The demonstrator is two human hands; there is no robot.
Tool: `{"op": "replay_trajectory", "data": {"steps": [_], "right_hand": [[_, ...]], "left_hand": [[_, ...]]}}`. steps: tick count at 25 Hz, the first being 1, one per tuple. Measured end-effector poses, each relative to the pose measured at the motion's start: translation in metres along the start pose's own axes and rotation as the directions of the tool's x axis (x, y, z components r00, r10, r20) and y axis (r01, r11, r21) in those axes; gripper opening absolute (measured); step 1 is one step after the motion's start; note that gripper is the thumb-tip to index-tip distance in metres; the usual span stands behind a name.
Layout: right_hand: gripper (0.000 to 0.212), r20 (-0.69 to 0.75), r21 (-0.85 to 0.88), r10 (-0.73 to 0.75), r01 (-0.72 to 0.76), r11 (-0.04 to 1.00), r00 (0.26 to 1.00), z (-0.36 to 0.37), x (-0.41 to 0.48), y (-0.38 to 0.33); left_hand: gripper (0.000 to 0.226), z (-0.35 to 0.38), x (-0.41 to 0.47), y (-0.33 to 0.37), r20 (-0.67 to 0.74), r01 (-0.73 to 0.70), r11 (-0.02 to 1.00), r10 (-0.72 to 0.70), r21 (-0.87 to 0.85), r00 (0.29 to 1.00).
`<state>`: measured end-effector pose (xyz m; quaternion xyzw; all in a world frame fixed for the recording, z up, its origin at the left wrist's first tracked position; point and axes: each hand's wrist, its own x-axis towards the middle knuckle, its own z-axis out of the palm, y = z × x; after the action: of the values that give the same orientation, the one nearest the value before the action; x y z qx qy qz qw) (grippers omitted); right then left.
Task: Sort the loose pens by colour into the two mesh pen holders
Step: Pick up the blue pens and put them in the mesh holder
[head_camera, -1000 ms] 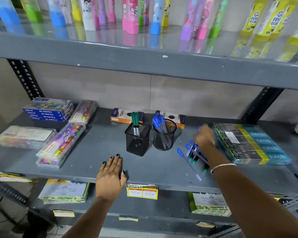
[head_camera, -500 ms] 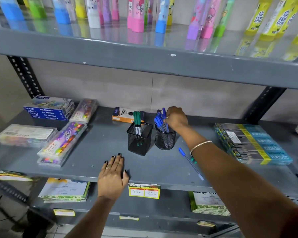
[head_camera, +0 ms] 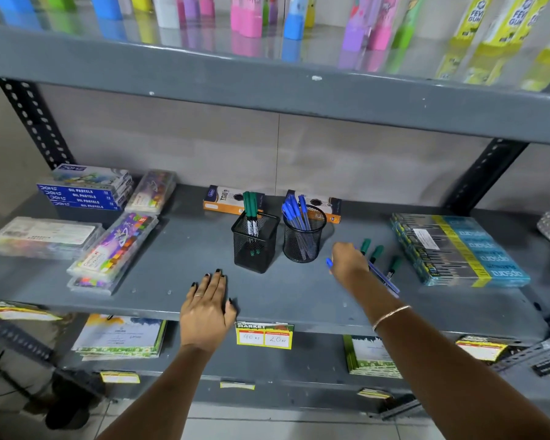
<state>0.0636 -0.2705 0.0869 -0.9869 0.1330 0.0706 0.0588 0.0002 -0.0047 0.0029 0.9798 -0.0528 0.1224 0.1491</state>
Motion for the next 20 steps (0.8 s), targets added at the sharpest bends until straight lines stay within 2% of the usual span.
{"op": "replay_trajectory", "data": {"steps": [2, 3, 5, 7, 9, 11, 12, 14, 17, 20], "right_hand": [[0.025, -0.027, -0.004, -0.001, 0.001, 1.0, 1.0, 0.008, -0.004, -0.001], [0.023, -0.041, 0.047, 0.019, -0.017, 0.999, 0.999, 0.006, -0.006, -0.003], [0.019, -0.111, 0.272, 0.084, -0.051, 0.961, 0.99, -0.01, -0.005, -0.006], [0.018, -0.292, 0.493, 0.142, 0.022, 0.87, 0.946, -0.049, -0.002, -0.015], [0.018, -0.483, 0.539, 0.164, 0.145, 0.83, 0.86, -0.094, 0.004, -0.031], [0.021, -0.566, 0.576, 0.167, 0.242, 0.781, 0.807, -0.12, 0.015, -0.05], [0.021, -0.563, 0.587, 0.155, 0.26, 0.767, 0.812, -0.122, 0.021, -0.059], [0.021, -0.492, 0.53, 0.079, 0.226, 0.817, 0.867, -0.108, 0.032, -0.069], [0.021, -0.295, 0.381, -0.055, 0.17, 0.909, 0.954, -0.079, 0.04, -0.067], [0.024, -0.224, 0.341, -0.141, 0.214, 0.915, 0.964, -0.072, 0.042, -0.06]], "left_hand": [[0.056, 0.0, 0.0, 0.0, -0.001, 0.002, 1.0, -0.002, 0.001, 1.0], [0.056, 0.0, 0.001, 0.0, 0.001, 0.001, 1.0, -0.001, 0.003, 1.0], [0.056, 0.0, 0.0, -0.001, 0.004, -0.002, 1.0, 0.002, 0.009, 1.0], [0.056, 0.001, 0.0, -0.001, 0.003, -0.002, 1.0, 0.002, 0.01, 1.0], [0.056, 0.001, 0.0, -0.001, 0.004, -0.002, 1.0, 0.002, 0.012, 1.0], [0.056, 0.001, -0.001, -0.001, 0.006, -0.003, 1.0, 0.003, 0.016, 1.0], [0.056, 0.001, -0.001, -0.001, 0.009, -0.004, 1.0, 0.004, 0.015, 1.0], [0.056, 0.001, -0.001, -0.001, 0.013, -0.004, 1.0, 0.004, 0.012, 1.0], [0.056, 0.002, -0.001, -0.001, 0.004, 0.001, 1.0, -0.001, 0.0, 1.0], [0.057, 0.002, 0.0, -0.001, -0.007, 0.003, 1.0, -0.003, -0.005, 1.0]]}}
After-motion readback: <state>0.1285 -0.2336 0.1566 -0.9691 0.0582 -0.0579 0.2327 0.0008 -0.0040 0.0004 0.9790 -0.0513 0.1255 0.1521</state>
